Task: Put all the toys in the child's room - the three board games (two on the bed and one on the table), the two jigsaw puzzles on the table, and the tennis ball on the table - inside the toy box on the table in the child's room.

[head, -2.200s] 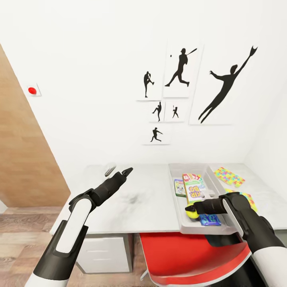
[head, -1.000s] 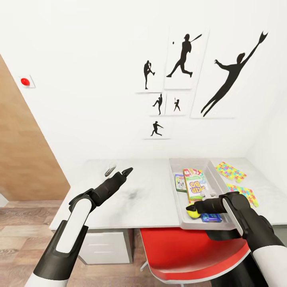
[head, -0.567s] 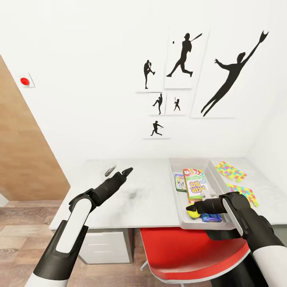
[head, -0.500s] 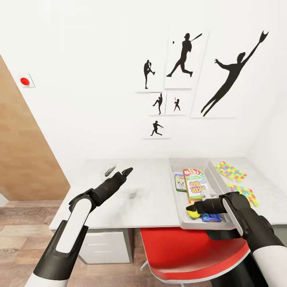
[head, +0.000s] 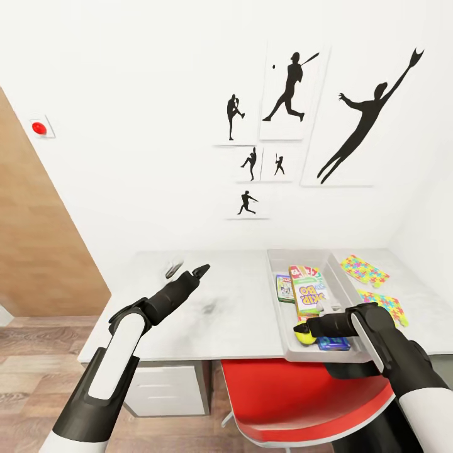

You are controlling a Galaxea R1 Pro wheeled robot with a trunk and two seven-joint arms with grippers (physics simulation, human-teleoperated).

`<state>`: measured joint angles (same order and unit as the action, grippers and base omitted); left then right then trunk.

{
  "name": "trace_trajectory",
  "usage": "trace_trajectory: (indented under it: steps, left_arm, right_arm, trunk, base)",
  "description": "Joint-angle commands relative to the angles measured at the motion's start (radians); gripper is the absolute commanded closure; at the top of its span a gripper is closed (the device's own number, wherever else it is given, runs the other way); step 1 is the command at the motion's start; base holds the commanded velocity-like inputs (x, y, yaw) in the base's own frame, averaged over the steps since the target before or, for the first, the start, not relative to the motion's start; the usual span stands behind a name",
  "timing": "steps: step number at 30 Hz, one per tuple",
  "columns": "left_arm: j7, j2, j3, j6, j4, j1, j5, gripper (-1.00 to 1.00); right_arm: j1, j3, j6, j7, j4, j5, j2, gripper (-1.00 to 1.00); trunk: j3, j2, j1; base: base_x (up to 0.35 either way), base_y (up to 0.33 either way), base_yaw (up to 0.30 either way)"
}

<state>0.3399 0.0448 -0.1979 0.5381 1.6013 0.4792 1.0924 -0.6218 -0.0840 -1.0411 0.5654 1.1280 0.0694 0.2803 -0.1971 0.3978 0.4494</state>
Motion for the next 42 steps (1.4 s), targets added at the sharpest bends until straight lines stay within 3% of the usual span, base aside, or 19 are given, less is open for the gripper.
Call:
trace_trajectory:
  steps: [1,15,28,42]
  left_arm:
    - [0.01,0.0,0.0,0.002,0.002,0.001,0.011,-1.0]
    - [0.01,0.001,-0.001,0.002,0.002,0.001,0.011,-1.0]
    - [0.01,0.0,0.0,0.002,0.002,0.001,0.011,-1.0]
    - [0.01,0.0,0.0,0.002,0.002,0.001,0.011,-1.0]
  right_arm:
    - [-0.001,-0.002,-0.006,-0.007,0.001,0.009,0.001,1.0]
    - [-0.011,-0.002,-0.006,-0.021,-0.021,0.008,0.002,1.0]
    - [-0.078,-0.003,-0.006,-0.069,-0.173,0.011,-0.001,1.0]
    - [-0.089,-0.004,-0.006,-0.074,-0.203,0.011,-0.001,1.0]
  trunk:
    - [-0.002,0.002,0.001]
    - [-0.002,0.002,0.001]
    - [-0.002,0.002,0.001]
    - [-0.002,0.002,0.001]
  base:
    - [0.0,0.0,0.0]
    - [0.0,0.0,0.0]
    - [0.0,0.0,0.0]
    - [0.0,0.0,0.0]
